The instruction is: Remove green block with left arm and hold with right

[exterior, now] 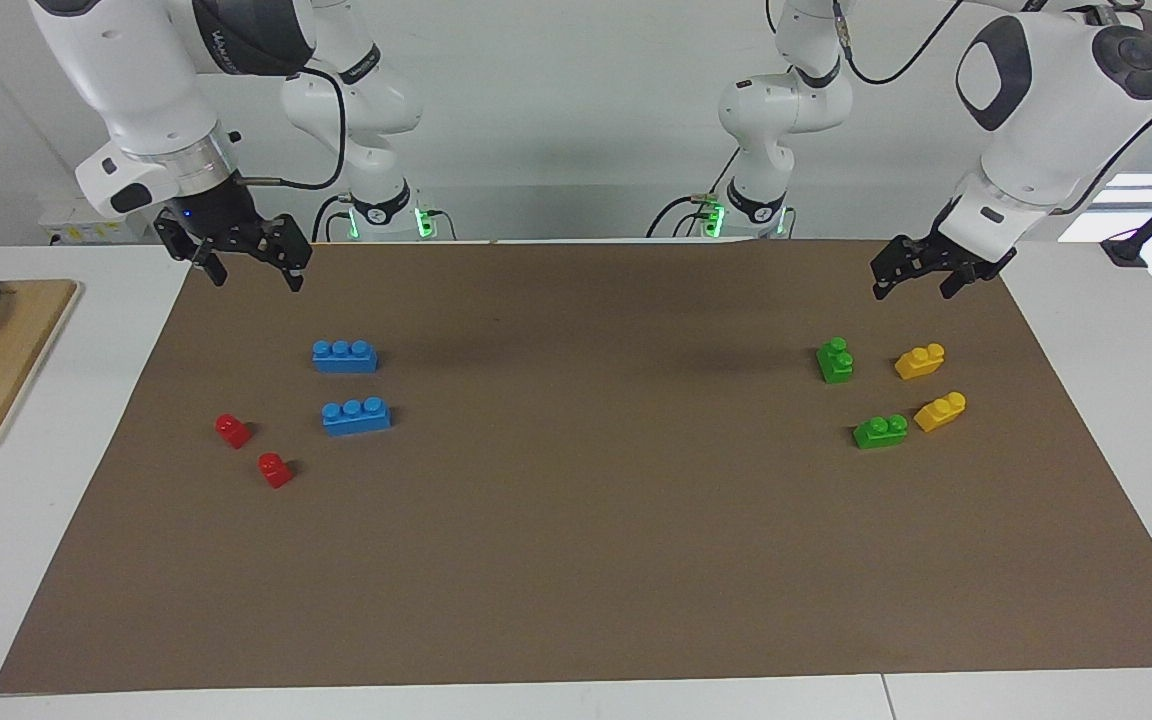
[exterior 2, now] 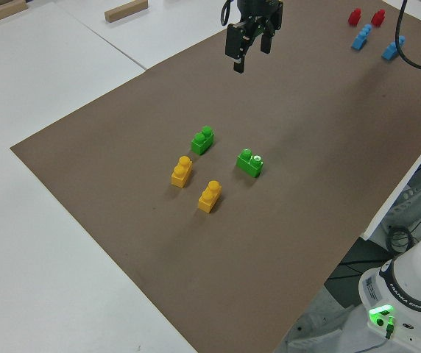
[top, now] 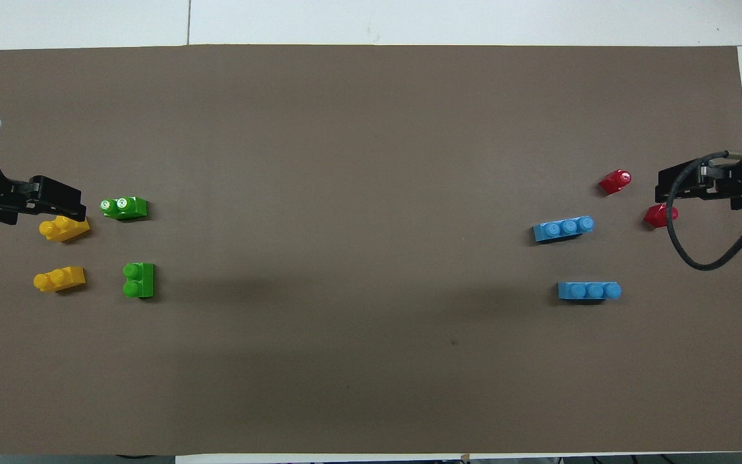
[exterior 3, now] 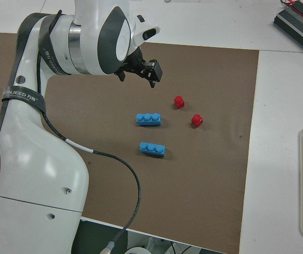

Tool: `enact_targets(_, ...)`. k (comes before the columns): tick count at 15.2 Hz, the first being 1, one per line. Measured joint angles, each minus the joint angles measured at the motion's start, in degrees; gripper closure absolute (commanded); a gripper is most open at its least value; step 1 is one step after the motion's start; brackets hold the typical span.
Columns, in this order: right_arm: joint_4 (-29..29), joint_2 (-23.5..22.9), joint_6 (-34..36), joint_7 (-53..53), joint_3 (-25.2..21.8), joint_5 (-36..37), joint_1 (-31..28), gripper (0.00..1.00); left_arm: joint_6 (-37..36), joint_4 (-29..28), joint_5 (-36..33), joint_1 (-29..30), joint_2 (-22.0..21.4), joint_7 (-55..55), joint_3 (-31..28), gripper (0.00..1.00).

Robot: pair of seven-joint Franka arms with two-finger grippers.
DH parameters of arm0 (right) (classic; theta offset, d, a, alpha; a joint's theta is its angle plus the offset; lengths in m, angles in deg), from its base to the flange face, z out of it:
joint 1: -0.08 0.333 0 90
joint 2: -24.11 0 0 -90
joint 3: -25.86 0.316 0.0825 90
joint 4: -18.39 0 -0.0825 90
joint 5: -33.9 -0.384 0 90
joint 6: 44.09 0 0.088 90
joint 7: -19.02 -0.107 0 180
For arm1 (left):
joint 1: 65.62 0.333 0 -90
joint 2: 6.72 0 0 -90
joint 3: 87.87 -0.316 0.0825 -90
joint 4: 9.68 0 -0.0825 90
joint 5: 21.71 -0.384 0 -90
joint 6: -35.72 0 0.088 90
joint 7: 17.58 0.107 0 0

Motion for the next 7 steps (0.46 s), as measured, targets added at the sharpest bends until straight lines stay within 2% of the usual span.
enact_targets(7,0.0,0.0,0.0,0.0,0.01,0.0,0.02,0.01,0.46,1.11,0.0,0.0,0.01,-0.03,-0.05,0.0)
